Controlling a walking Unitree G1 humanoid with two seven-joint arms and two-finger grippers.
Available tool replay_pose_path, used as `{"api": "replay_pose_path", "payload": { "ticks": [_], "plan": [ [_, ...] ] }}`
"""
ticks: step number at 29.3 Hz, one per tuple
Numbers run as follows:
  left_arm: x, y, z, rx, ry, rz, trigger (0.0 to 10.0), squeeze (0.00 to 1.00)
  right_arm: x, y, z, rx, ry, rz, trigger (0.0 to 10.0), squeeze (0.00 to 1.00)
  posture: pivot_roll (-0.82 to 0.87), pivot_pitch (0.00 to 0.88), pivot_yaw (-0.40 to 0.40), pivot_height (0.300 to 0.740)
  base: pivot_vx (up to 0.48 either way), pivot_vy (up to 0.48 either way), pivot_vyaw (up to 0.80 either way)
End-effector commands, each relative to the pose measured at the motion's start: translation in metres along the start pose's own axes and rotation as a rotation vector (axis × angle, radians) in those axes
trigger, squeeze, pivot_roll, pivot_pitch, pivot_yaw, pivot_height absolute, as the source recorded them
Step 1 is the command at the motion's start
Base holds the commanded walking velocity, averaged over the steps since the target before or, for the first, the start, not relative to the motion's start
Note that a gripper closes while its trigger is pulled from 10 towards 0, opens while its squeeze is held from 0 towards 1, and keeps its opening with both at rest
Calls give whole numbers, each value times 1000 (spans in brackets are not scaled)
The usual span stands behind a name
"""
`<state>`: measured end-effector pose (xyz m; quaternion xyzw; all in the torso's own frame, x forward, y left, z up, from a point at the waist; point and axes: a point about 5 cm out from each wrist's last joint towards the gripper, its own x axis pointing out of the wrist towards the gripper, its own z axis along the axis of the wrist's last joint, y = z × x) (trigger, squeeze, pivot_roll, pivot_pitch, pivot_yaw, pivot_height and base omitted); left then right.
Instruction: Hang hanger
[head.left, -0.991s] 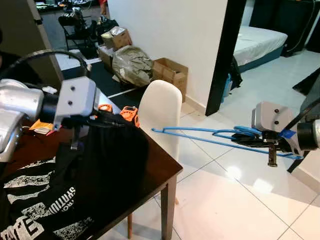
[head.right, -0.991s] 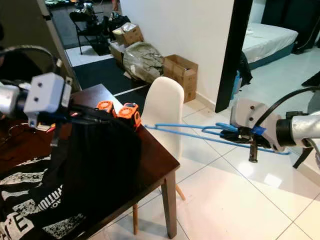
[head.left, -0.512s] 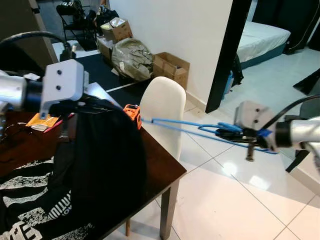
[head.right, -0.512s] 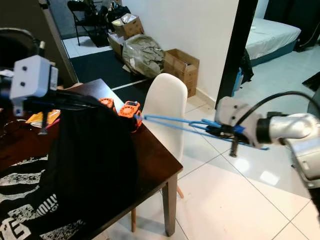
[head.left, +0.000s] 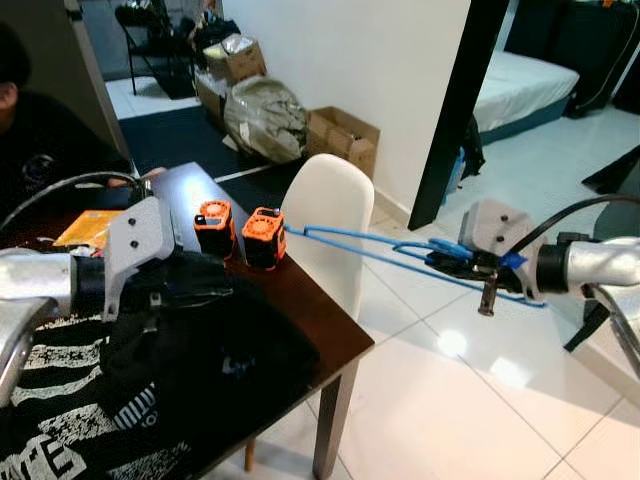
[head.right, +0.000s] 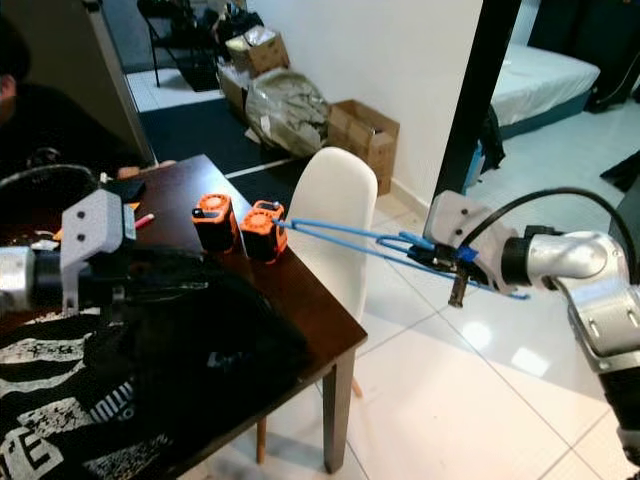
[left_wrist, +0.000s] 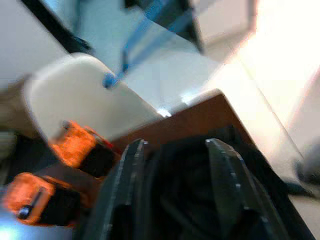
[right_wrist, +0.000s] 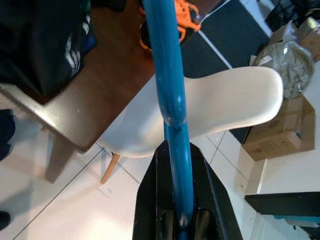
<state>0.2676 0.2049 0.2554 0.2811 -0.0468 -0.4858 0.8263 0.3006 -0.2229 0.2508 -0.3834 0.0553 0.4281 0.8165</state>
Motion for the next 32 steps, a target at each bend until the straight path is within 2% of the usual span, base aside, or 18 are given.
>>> {"api": "replay_pose_path", "payload": {
  "ticks": [1, 2, 3, 4, 5, 14, 15, 16, 17, 18, 19, 20, 21, 22, 24, 29, 31, 32],
  "plan": [
    [11, -14, 1, -37, -49, -20, 10000, 1000, 4, 4, 0, 20, -11, -2, 10000, 0, 68, 3, -35, 740, 0, 0, 0],
    [17, -22, 2, -55, -74, -30, 10000, 1000, 6, 6, 0, 28, -19, -4, 10000, 0, 68, 3, -35, 740, 0, 0, 0],
    [22, -27, 3, -75, -106, -12, 10000, 224, 8, 9, 0, 33, -23, -4, 10000, 0, 68, 3, -35, 740, 0, 0, 0],
    [22, -27, 3, -75, -106, -12, 10000, 224, 8, 9, 0, 33, -23, -4, 10000, 0, 68, 3, -35, 740, 0, 0, 0],
    [23, -29, 3, -72, -107, 10, 10000, 0, 8, 10, 0, 41, -30, -8, 10000, 0, 62, 3, -40, 740, 0, 0, 0],
    [-8, -9, -3, -1, 14, 255, 10000, 0, 10, 12, -6, 83, -28, -40, 10000, 0, 57, 2, -52, 740, 0, 0, 0],
    [-21, 2, -8, 5, 61, 382, 10000, 0, 13, 12, -10, 143, -63, -81, 10000, 0, 55, 8, -57, 740, 0, 0, 0],
    [-21, 2, -8, 5, 61, 382, 10000, 0, 13, 12, -10, 143, -63, -81, 10000, 0, 55, 8, -57, 740, 0, 0, 0],
    [-34, 11, -15, -16, 77, 511, 10000, 0, 17, 9, -19, 242, -102, -176, 10000, 0, 55, 8, -67, 740, 0, 0, 0],
    [-43, 15, -26, -115, 6, 643, 10000, 0, 18, 4, -33, 379, -150, -322, 10000, 0, 57, 7, -72, 740, 0, 0, 0],
    [-43, 15, -26, -115, 6, 643, 10000, 0, 18, 4, -33, 379, -150, -322, 10000, 0, 57, 7, -72, 740, 0, 0, 0],
    [-45, 12, -36, -228, -76, 707, 10000, 0, 17, 3, -48, 524, -192, -455, 10000, 0, 57, 7, -72, 740, 0, 0, 0],
    [-40, 4, -42, -326, -154, 698, 10000, 0, 15, 4, -60, 629, -214, -548, 10000, 0, 47, 2, -67, 740, 0, 0, 0],
    [-40, 4, -42, -326, -154, 698, 10000, 0, 15, 4, -60, 629, -214, -548, 10000, 0, 47, 2, -67, 740, 0, 0, 0],
    [-19, -21, -49, -482, -277, 570, 10000, 0, 9, 10, -77, 806, -269, -685, 10000, 0, 19, 0, -44, 740, 0, 0, 0],
    [-4, -36, -56, -557, -301, 526, 10000, 0, 7, 17, -87, 910, -284, -751, 10000, 0, 9, 0, -38, 740, 0, 0, -640],
    [12, -47, -60, -555, -222, 544, 10000, 0, 8, 33, -101, 920, -201, -770, 10000, 0, 2, 6, -22, 740, 0, 0, -613],
    [12, -47, -60, -555, -222, 544, 10000, 0, 8, 33, -101, 920, -201, -770, 10000, 0, 2, 6, -22, 740, 0, 0, -425]
  ]
}}
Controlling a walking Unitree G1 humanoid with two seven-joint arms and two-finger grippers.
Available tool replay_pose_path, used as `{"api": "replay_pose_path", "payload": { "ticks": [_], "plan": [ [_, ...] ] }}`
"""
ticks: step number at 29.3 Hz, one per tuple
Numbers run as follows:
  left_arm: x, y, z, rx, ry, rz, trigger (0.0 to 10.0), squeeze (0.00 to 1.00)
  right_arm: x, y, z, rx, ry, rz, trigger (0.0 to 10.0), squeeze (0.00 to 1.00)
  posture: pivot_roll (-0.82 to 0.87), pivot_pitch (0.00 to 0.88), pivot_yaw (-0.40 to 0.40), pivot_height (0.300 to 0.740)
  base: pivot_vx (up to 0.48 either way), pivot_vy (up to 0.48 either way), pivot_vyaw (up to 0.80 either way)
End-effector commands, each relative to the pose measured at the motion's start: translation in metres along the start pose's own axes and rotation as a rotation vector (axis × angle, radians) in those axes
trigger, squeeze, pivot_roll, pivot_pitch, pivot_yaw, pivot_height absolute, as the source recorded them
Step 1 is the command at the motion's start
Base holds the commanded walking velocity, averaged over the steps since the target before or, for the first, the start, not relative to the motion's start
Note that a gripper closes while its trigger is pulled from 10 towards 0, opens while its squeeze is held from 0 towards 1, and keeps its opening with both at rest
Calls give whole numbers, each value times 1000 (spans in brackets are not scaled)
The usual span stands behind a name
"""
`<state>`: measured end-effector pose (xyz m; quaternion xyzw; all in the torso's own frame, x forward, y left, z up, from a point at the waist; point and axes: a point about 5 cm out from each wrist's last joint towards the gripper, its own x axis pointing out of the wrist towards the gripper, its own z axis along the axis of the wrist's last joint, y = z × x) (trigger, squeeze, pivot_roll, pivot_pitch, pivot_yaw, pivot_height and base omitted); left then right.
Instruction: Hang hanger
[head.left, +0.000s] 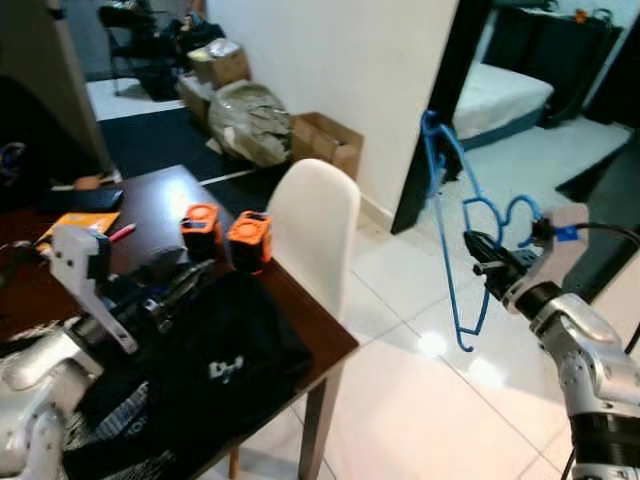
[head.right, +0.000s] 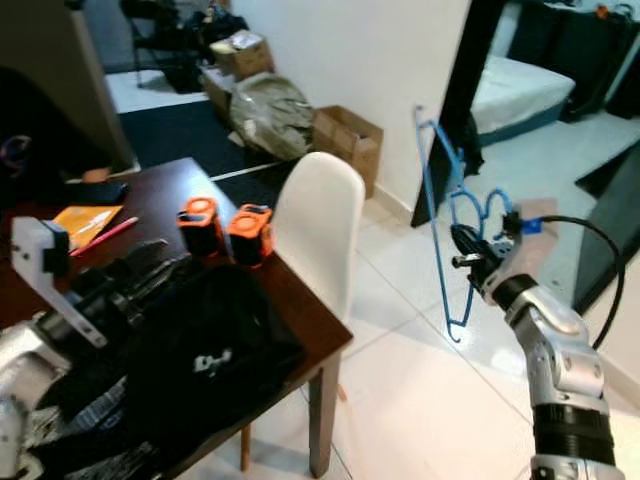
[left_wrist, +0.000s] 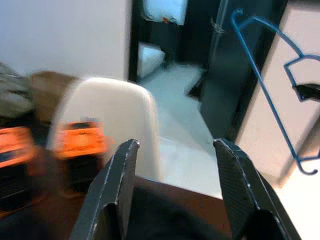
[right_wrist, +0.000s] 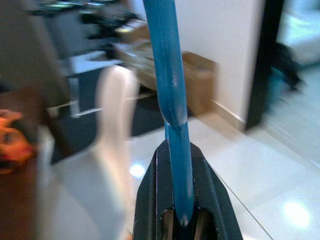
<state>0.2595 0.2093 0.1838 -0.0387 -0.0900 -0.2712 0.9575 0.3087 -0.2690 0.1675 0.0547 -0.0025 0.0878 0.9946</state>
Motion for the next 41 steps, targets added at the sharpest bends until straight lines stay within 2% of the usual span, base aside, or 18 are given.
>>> {"api": "replay_pose_path", "payload": {
  "ticks": [1, 4, 7, 9, 11, 13, 14, 17, 18, 21, 22, 23, 25, 27, 37, 39, 40, 41],
  "plan": [
    [3, -10, -9, 19, 47, 11, 10000, 0, -7, -6, -16, -2, 53, -52, 10000, 0, 2, 6, -22, 740, 0, 0, 0],
    [1, -9, -7, 54, 69, 46, 10000, 0, -9, -5, -23, -20, 71, -57, 10000, 0, 10, 13, -24, 740, 0, 0, 0],
    [-8, 7, 1, 246, 180, 178, 10000, 0, -7, 0, -35, -58, 114, -63, 10000, 0, 30, 20, -31, 740, 0, 0, 0],
    [-10, 11, 4, 298, 205, 212, 10000, 0, -6, 1, -38, -65, 125, -62, 10000, 0, 30, 20, -31, 740, 0, 0, 0],
    [-18, 17, 12, 428, 265, 311, 10000, 0, -4, 4, -44, -58, 146, -62, 10000, 0, 37, 24, -32, 740, 0, 0, 0],
    [-18, 17, 12, 428, 265, 311, 10000, 0, -4, 4, -44, -58, 146, -62, 10000, 0, 37, 24, -32, 740, 0, 0, 0],
    [-23, 15, 19, 481, 282, 406, 10000, 0, -4, 6, -48, -59, 163, -65, 10000, 0, 51, 33, -38, 740, 0, 0, 0],
    [-25, 8, 19, 490, 282, 439, 10000, 0, -4, 7, -50, -65, 171, -65, 10000, 0, 57, 35, -41, 740, 0, 0, 0],
    [-23, -1, 10, 448, 278, 402, 10000, 0, -3, 8, -51, -70, 175, -66, 10000, 0, 65, 39, -50, 740, 0, 0, 0],
    [-23, -4, 8, 439, 279, 395, 10000, 0, -2, 8, -51, -73, 175, -67, 10000, 0, 65, 39, -50, 740, 0, 0, 0],
    [-18, -10, -7, 339, 289, 355, 10000, 0, 0, 9, -49, -93, 175, -60, 10000, 0, 53, 41, -46, 740, 0, 0, 0],
    [-18, -10, -7, 339, 289, 355, 10000, 0, 0, 9, -49, -93, 175, -60, 10000, 0, 53, 41, -46, 740, 0, 0, 0],
    [-15, -18, -22, 242, 313, 305, 10000, 0, 2, 9, -47, -110, 171, -56, 10000, 0, 53, 41, -46, 740, 0, 0, 0],
    [-14, -20, -28, 209, 332, 293, 10000, 0, 2, 9, -45, -111, 164, -56, 10000, 0, 46, 42, -40, 740, 0, 0, 0],
    [-25, -11, -36, 268, 443, 361, 10000, 0, -2, 1, -43, -118, 160, -83, 10000, 0, 31, 46, -36, 740, 0, 0, 0],
    [-27, -8, -35, 316, 459, 367, 10000, 0, -2, -1, -42, -119, 159, -86, 10000, 0, 29, 46, -38, 740, 0, 0, 0],
    [-30, -2, -33, 386, 475, 386, 10000, 0, -1, -3, -41, -122, 158, -88, 10000, 0, 29, 45, -40, 740, 0, 0, 0],
    [-30, -2, -33, 386, 475, 386, 10000, 0, -1, -3, -41, -122, 158, -88, 10000, 0, 29, 45, -40, 740, 0, 0, 0]
  ]
}}
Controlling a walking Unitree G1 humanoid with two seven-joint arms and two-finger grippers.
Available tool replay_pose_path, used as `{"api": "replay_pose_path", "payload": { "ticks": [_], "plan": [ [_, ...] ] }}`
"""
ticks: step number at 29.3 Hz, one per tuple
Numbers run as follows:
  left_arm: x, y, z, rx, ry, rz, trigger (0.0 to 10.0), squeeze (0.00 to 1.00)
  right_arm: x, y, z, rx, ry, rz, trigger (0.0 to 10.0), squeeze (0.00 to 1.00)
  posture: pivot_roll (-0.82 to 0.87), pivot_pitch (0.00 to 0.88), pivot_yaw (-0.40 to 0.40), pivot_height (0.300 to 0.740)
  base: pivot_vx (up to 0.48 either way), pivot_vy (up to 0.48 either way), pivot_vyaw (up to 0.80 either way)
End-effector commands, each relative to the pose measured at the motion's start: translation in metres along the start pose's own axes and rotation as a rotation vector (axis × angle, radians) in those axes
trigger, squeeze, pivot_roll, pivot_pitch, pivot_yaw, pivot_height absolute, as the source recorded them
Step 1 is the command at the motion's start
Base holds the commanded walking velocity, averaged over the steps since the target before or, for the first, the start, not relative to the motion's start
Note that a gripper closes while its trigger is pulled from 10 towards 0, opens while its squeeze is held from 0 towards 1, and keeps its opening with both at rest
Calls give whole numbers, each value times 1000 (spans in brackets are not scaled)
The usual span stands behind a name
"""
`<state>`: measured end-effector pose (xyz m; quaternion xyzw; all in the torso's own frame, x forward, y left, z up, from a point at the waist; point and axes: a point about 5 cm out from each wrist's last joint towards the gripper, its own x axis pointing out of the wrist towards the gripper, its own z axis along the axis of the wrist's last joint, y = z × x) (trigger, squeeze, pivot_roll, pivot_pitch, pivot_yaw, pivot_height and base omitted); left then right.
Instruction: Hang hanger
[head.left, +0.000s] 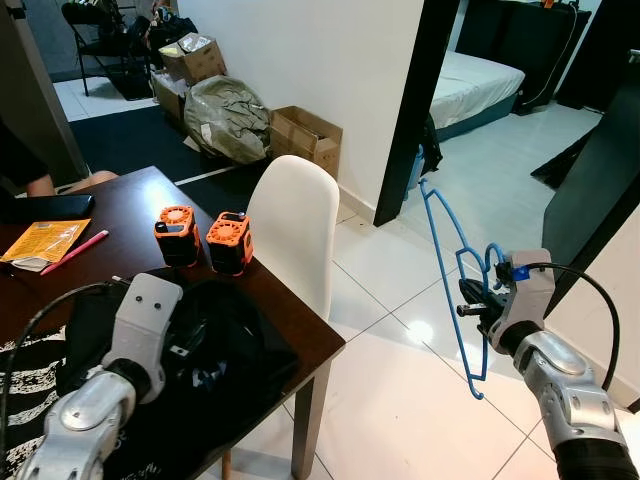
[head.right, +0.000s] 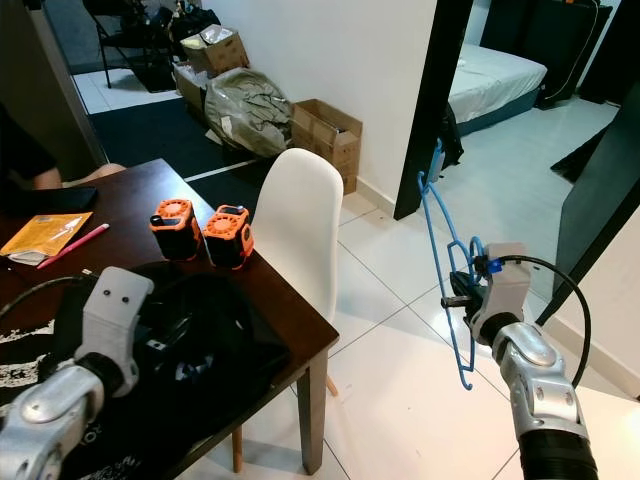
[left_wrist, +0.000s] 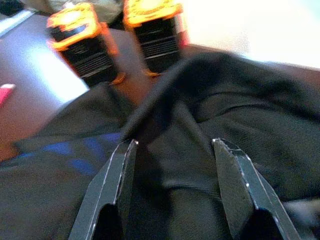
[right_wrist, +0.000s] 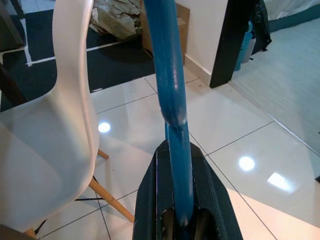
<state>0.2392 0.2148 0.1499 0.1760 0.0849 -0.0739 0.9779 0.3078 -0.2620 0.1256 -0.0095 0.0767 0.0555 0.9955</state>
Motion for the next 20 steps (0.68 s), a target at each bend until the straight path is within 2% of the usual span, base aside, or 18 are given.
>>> {"api": "replay_pose_path", "payload": {
  "ticks": [1, 6, 9, 15, 18, 19, 20],
  "plan": [
    [0, 9, -3, 33, 3, 47, 10000, 0, 0, -6, 2, -9, -10, -16, 10000, 0, 27, 44, -42, 740, 0, 0, 0],
    [1, 12, 3, 34, -28, 59, 10000, 0, 0, -6, 2, -11, -11, -15, 10000, 0, 28, 44, -43, 740, 0, 0, 0],
    [4, 9, 15, 45, -85, 44, 10000, 0, 1, -4, 2, -10, -13, -8, 10000, 0, 28, 43, -43, 740, 0, 0, 0],
    [8, 1, 10, 64, -73, 5, 10000, 0, 0, -5, 3, -11, -16, -8, 10000, 0, 15, 44, -37, 740, 0, 0, 0],
    [11, -9, 4, 18, -76, -70, 10000, 0, -2, -8, 4, -17, -20, -16, 10000, 0, 8, 44, -35, 740, 0, 0, 0],
    [12, -13, -1, -24, -59, -114, 8824, 0, -2, -9, 5, -21, -22, -19, 10000, 0, 1, 41, -33, 740, 0, 0, 0],
    [13, -15, -4, -53, -46, -141, 8824, 0, -3, -10, 6, -25, -23, -21, 10000, 0, 1, 41, -33, 740, 0, 0, 0]
  ]
}}
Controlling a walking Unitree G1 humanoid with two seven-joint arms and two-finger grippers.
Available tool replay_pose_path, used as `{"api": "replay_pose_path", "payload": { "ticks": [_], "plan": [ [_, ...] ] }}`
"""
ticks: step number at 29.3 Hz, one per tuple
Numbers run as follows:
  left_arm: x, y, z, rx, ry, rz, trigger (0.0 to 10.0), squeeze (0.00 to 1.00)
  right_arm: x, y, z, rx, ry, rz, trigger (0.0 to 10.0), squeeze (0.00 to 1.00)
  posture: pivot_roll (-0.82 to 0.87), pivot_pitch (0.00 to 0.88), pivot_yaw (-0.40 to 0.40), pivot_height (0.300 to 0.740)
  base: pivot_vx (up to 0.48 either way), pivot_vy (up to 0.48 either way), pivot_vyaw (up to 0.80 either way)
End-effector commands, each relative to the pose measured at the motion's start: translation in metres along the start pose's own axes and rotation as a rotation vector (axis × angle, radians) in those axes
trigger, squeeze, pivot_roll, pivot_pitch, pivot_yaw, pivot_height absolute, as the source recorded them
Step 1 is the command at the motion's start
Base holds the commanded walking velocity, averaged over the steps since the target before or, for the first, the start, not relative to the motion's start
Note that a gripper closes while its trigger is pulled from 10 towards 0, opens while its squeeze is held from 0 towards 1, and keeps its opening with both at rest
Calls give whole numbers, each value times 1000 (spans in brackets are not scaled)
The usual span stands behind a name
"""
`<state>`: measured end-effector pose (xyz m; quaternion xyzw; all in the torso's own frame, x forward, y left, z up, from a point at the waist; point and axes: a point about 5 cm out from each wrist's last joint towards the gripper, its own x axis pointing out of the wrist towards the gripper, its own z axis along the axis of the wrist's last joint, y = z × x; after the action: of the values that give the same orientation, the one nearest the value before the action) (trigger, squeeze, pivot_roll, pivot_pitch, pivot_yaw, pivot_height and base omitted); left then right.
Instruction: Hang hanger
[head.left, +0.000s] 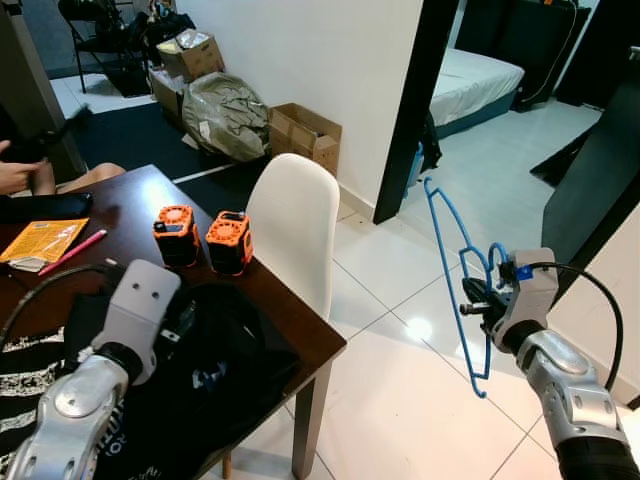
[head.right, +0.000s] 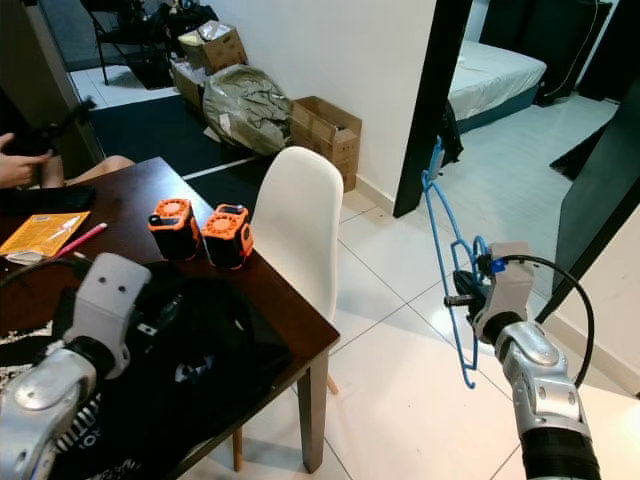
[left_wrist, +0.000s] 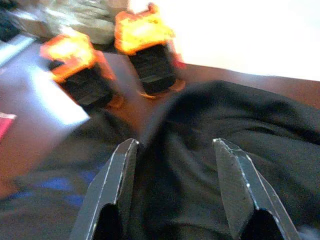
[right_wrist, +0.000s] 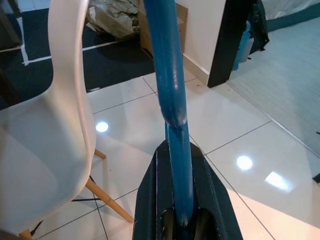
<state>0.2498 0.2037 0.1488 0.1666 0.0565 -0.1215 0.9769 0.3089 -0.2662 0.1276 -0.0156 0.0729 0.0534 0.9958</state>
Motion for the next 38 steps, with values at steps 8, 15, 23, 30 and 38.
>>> {"api": "replay_pose_path", "payload": {
  "ticks": [8, 15, 23, 30, 38],
  "plan": [
    [1, 0, -21, -53, 108, -80, 0, 0, -4, -8, 7, -22, -24, -17, 10000, 0, -9, 41, -30, 740, 0, 0, 0],
    [1, 13, -19, -15, 106, -33, 0, 0, -4, -8, 7, -22, -25, -19, 10000, 0, -6, 40, -29, 740, 0, 0, 0],
    [1, 27, 0, 1, 7, -34, 0, 0, -3, -6, 8, -14, -32, -13, 10000, 0, 1, 35, -29, 740, 0, 0, 0],
    [0, 21, 75, -179, -414, -288, 0, 0, 3, 4, 16, 71, -93, 10, 10000, 0, 14, 22, -30, 740, 0, 0, 0],
    [1, 43, 86, -140, -438, -301, 8431, 1000, 4, 8, 14, 68, -91, 9, 10000, 0, 10, 19, -17, 740, 0, 0, 0]
  ]
}}
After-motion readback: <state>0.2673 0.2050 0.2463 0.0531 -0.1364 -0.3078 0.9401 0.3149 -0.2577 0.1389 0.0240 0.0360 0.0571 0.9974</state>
